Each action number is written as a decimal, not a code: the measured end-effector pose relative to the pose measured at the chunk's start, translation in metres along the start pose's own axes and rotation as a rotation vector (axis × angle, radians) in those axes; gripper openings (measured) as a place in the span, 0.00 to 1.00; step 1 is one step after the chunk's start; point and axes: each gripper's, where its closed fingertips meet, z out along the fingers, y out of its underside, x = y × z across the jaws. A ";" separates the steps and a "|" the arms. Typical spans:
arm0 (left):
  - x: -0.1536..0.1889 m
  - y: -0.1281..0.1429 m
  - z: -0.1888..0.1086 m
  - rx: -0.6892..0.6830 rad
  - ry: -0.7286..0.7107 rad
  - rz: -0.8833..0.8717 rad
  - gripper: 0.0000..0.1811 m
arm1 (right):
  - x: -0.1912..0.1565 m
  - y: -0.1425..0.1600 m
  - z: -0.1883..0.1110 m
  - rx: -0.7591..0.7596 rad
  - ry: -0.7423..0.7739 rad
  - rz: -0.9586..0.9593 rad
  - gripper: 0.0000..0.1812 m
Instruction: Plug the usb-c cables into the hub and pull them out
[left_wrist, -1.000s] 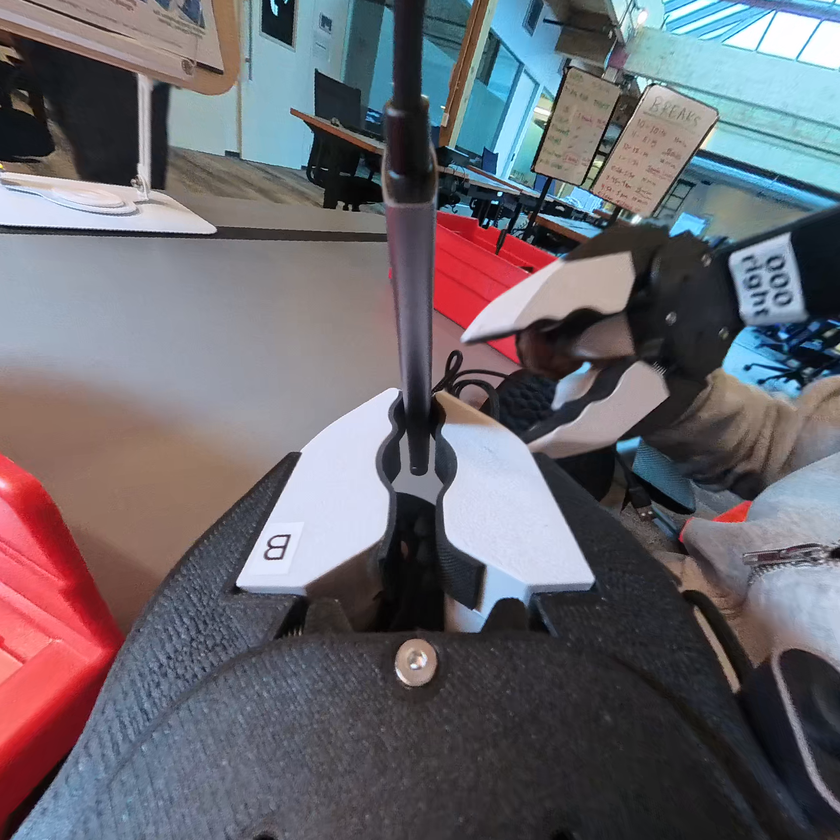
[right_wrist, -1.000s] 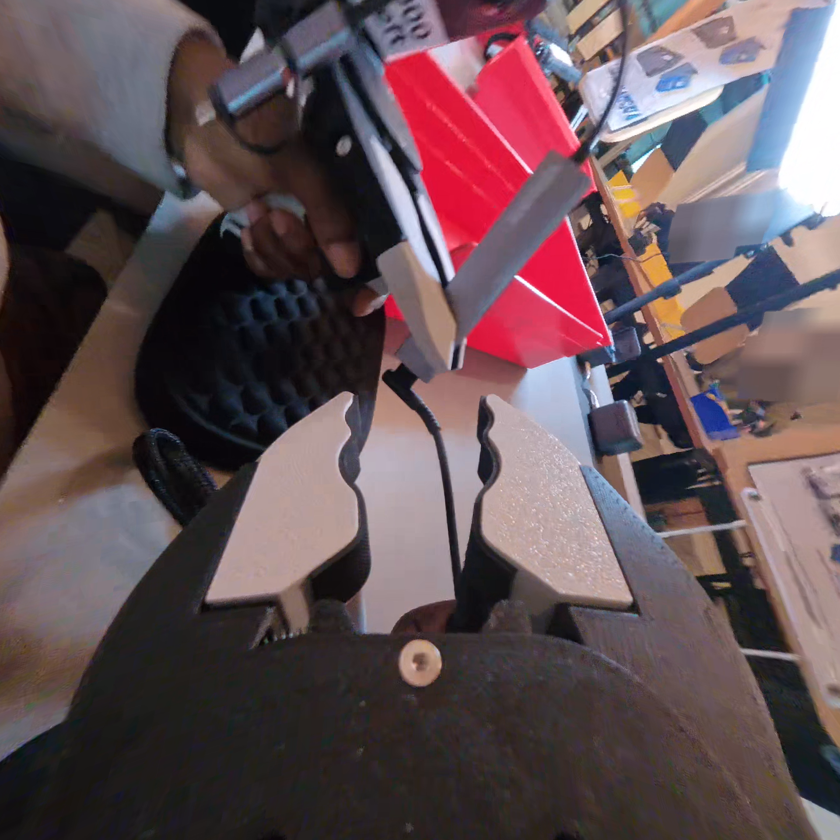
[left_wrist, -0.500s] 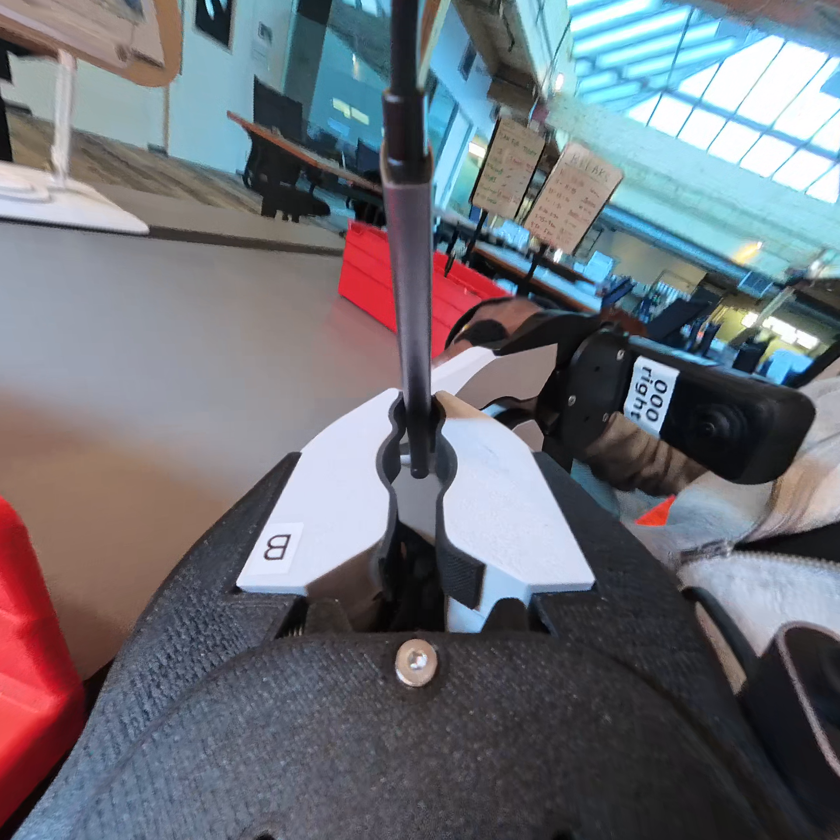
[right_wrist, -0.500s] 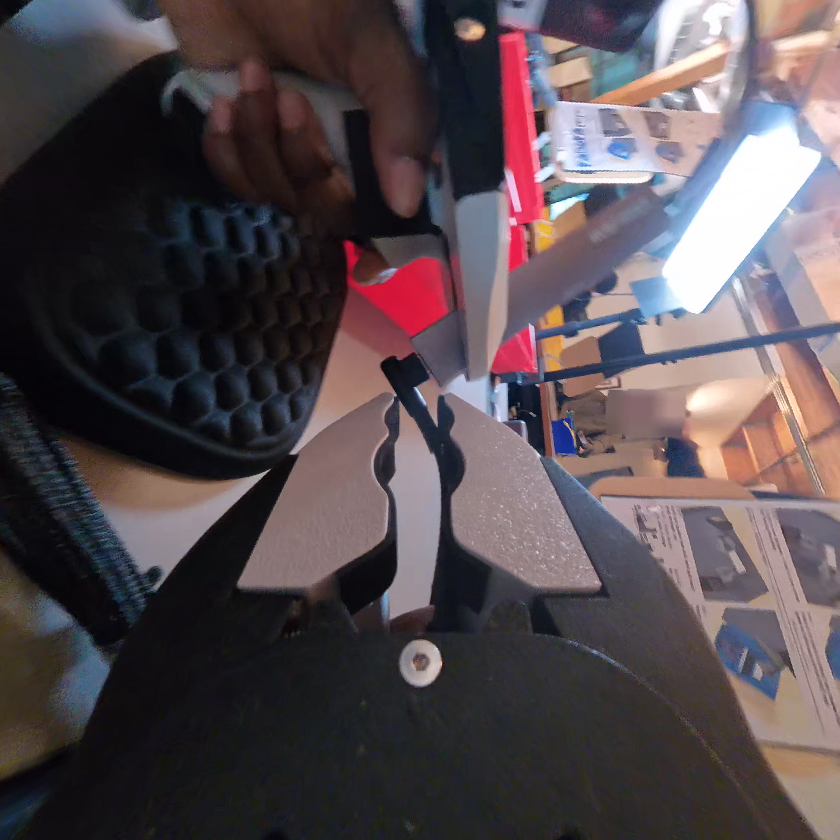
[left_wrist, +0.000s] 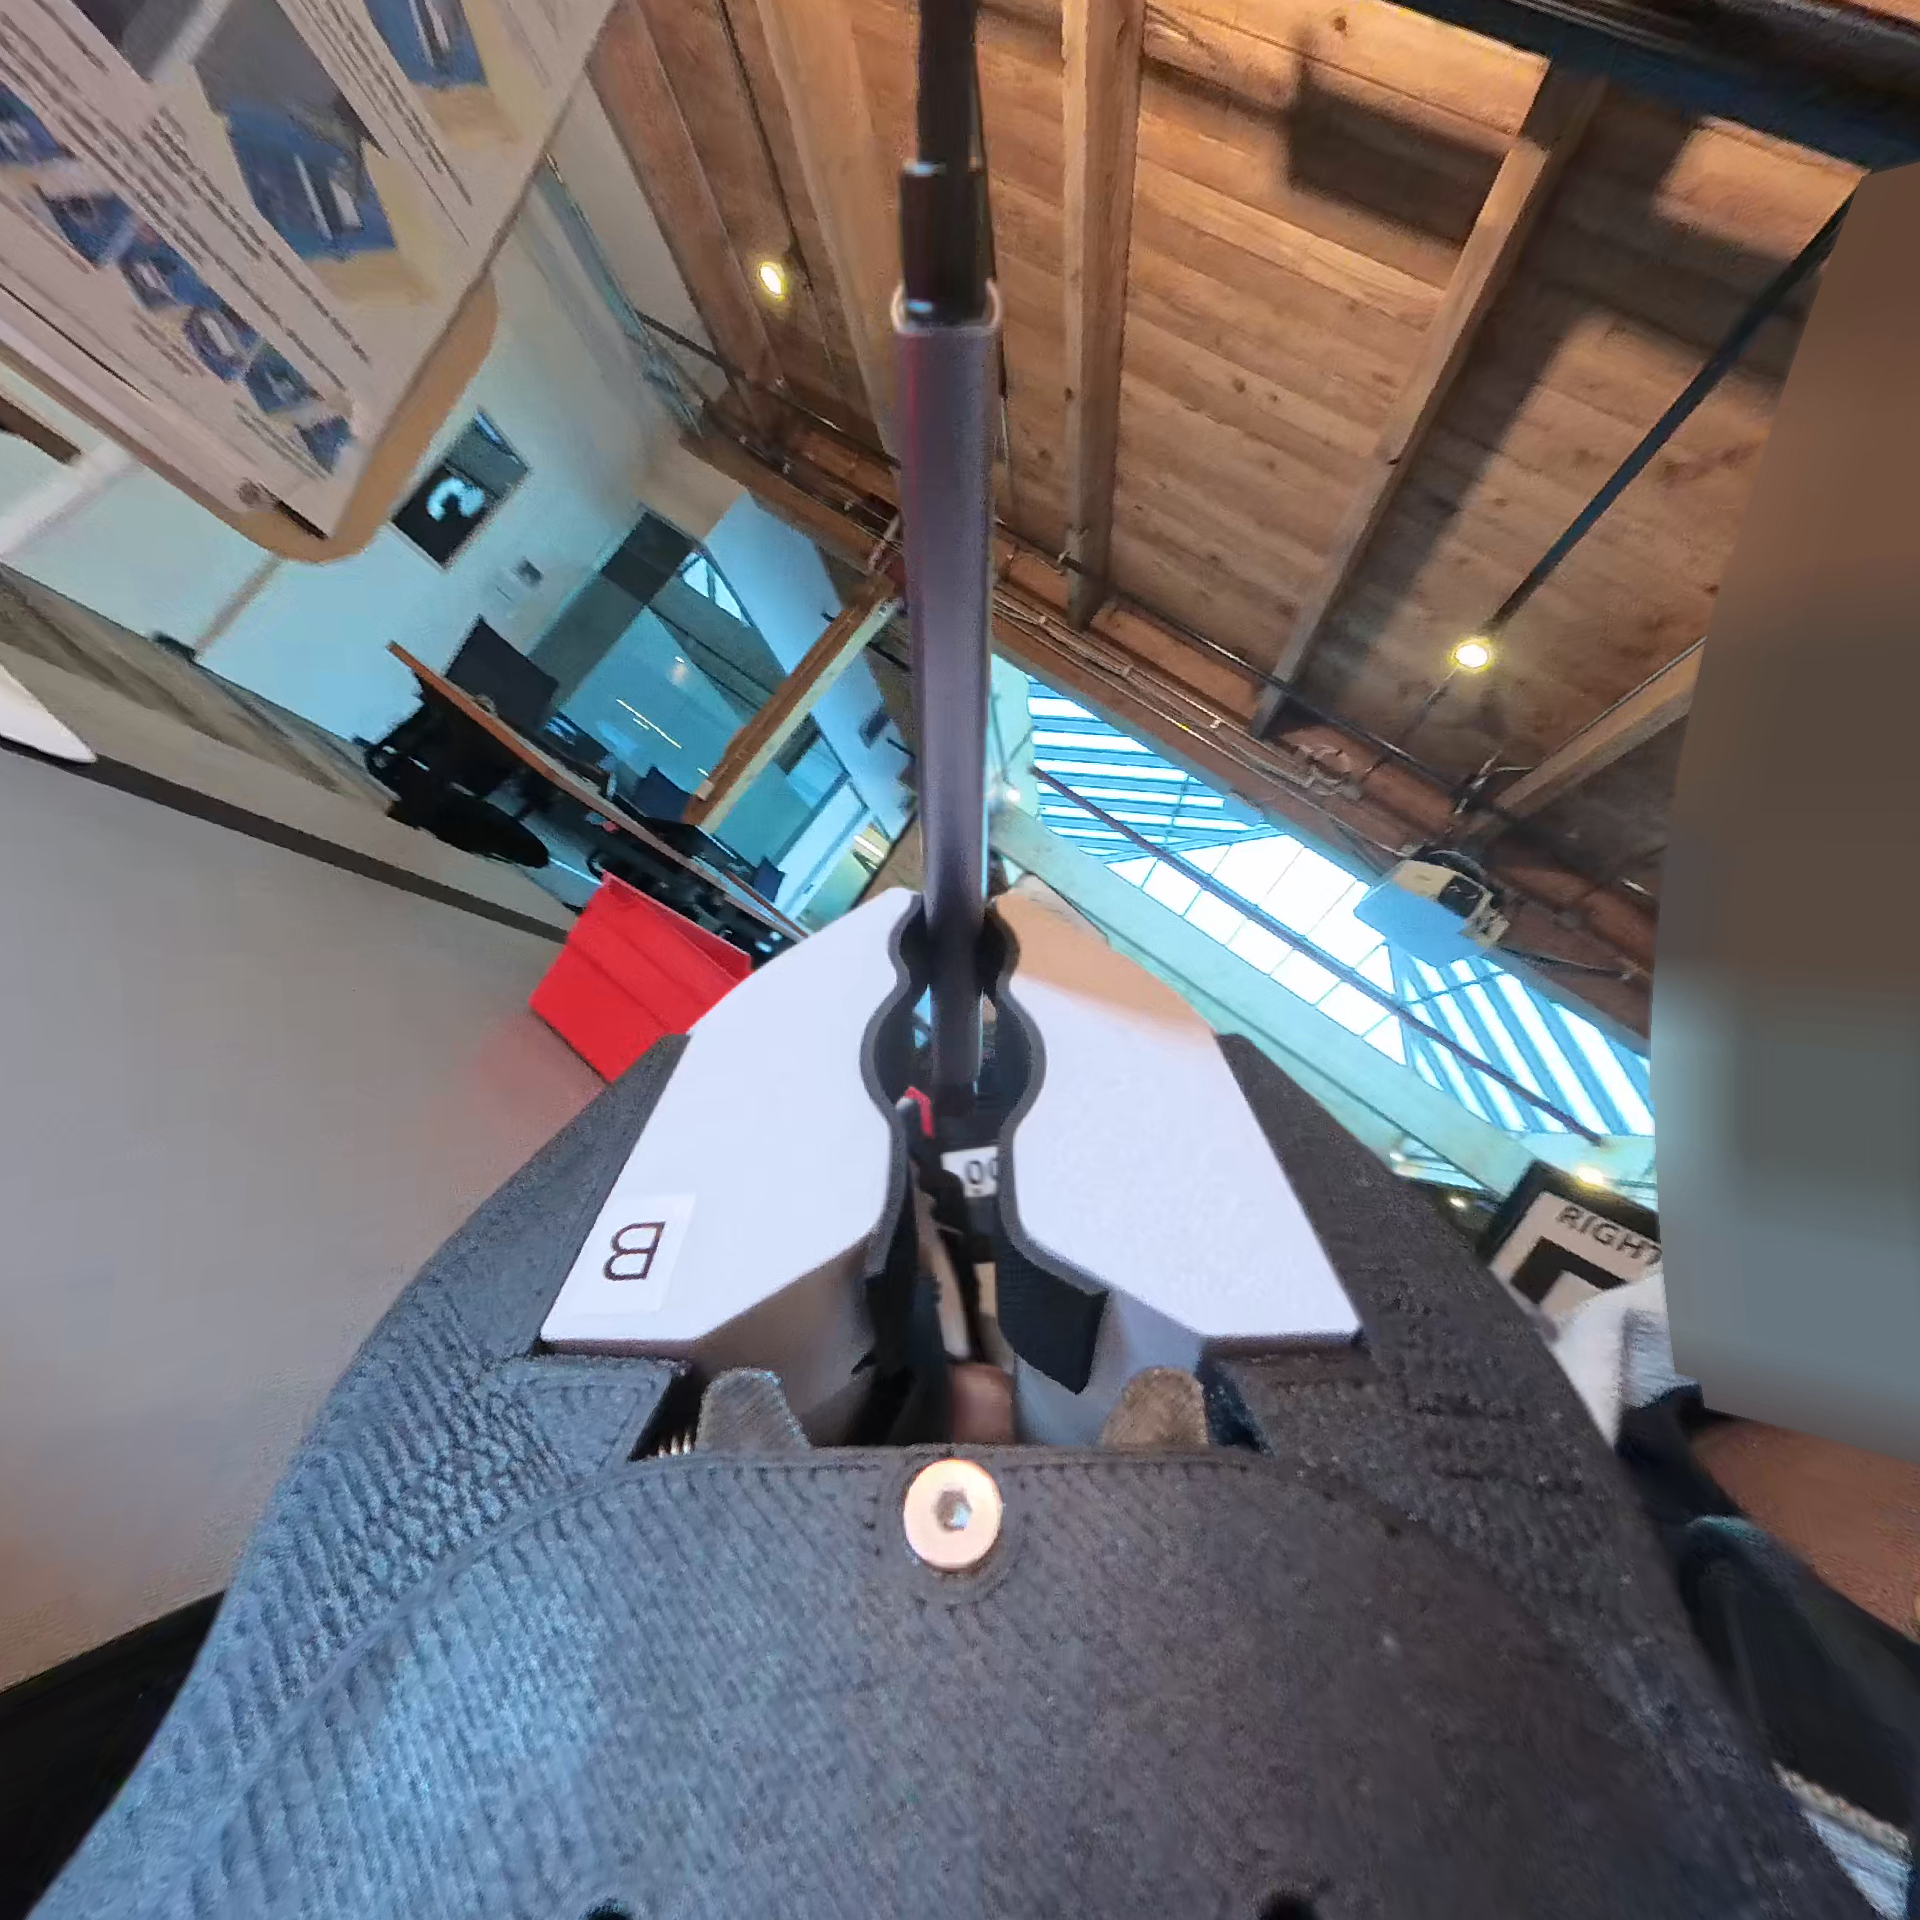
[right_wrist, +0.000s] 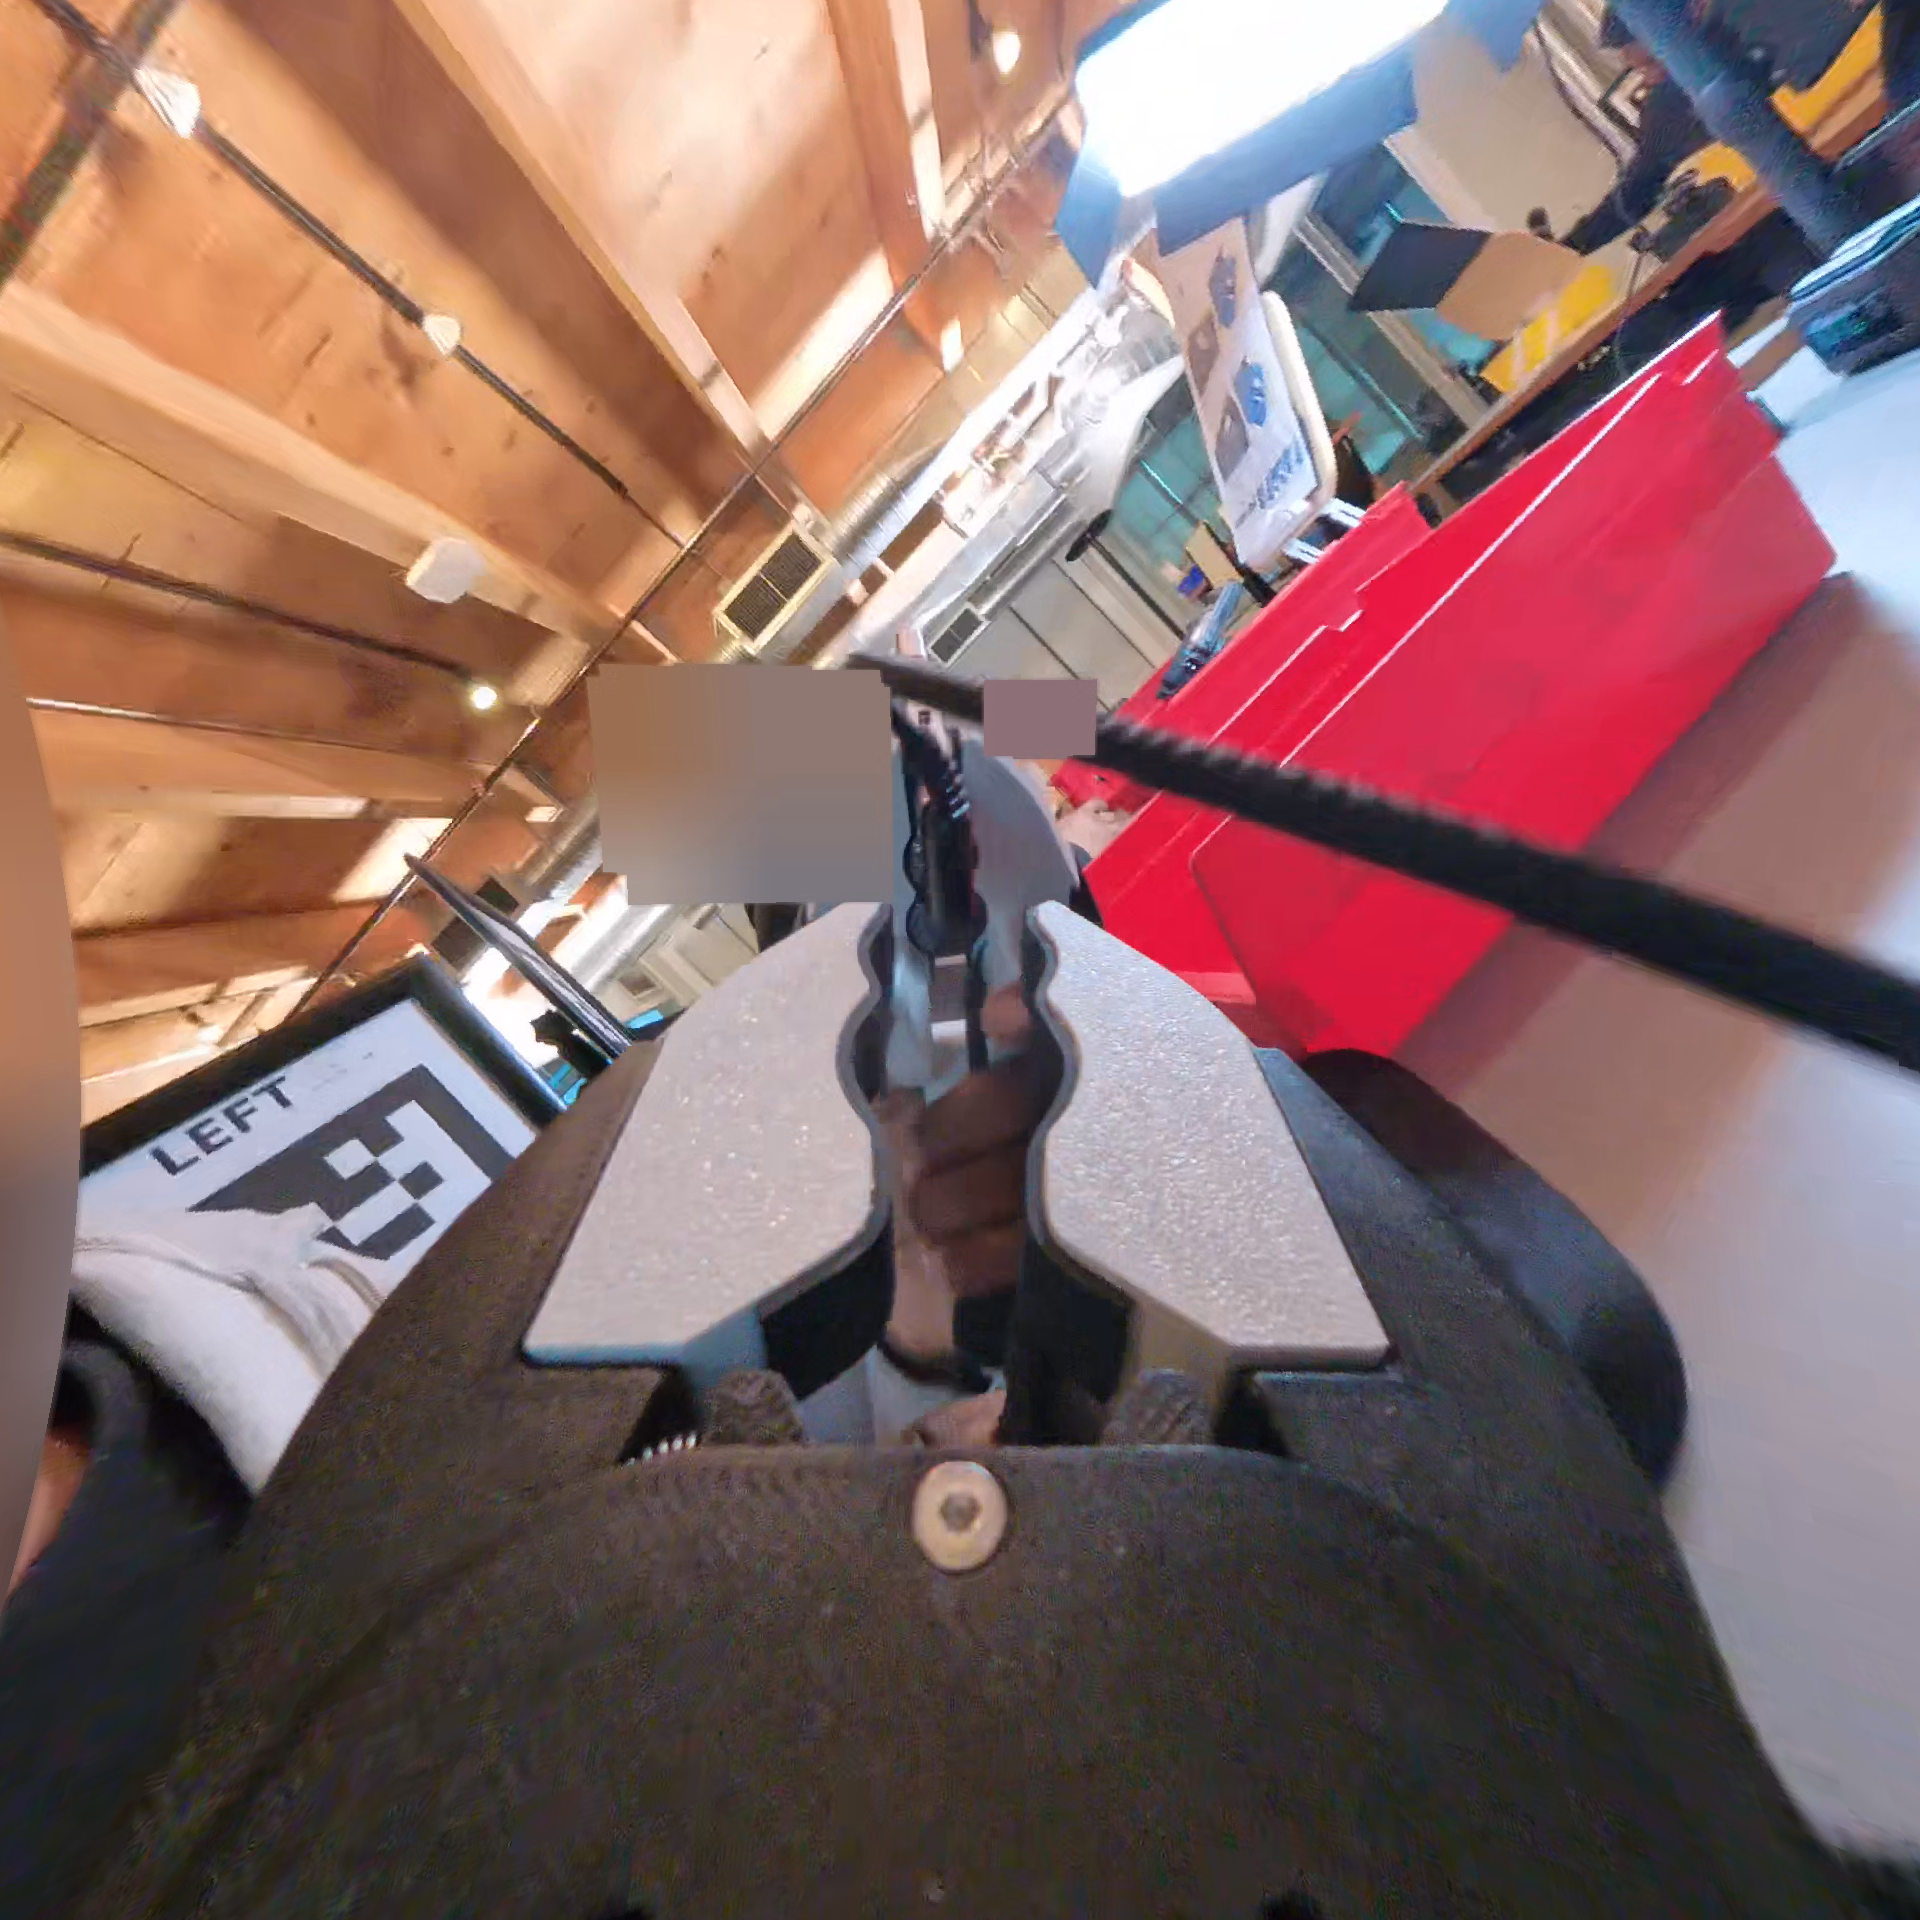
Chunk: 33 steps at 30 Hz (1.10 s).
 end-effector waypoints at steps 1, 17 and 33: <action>0.002 0.004 0.002 -0.011 0.011 -0.018 0.06 | 0.002 0.001 0.003 -0.004 -0.004 -0.014 0.13; 0.010 0.009 0.000 -0.083 0.044 -0.046 0.05 | -0.011 0.004 0.010 -0.034 -0.050 -0.139 0.04; 0.047 -0.062 -0.039 -0.129 -0.195 0.555 0.05 | -0.029 -0.024 -0.007 -0.176 -0.068 -0.223 0.05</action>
